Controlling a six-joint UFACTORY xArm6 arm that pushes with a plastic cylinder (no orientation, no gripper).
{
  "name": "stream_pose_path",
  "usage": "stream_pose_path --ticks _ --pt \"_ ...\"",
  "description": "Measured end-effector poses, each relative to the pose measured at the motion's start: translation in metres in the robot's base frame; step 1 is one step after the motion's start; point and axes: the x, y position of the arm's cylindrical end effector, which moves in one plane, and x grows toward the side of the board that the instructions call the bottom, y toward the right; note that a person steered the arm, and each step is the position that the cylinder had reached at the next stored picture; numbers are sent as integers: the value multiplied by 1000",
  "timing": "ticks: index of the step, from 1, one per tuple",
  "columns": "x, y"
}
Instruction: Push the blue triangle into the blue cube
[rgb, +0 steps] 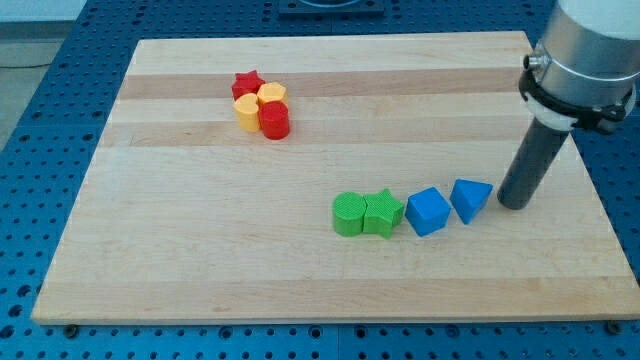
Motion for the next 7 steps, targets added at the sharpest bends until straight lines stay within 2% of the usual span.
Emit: stream_pose_path --ticks 4,7 --pt "4 -39" --pt "11 -39"
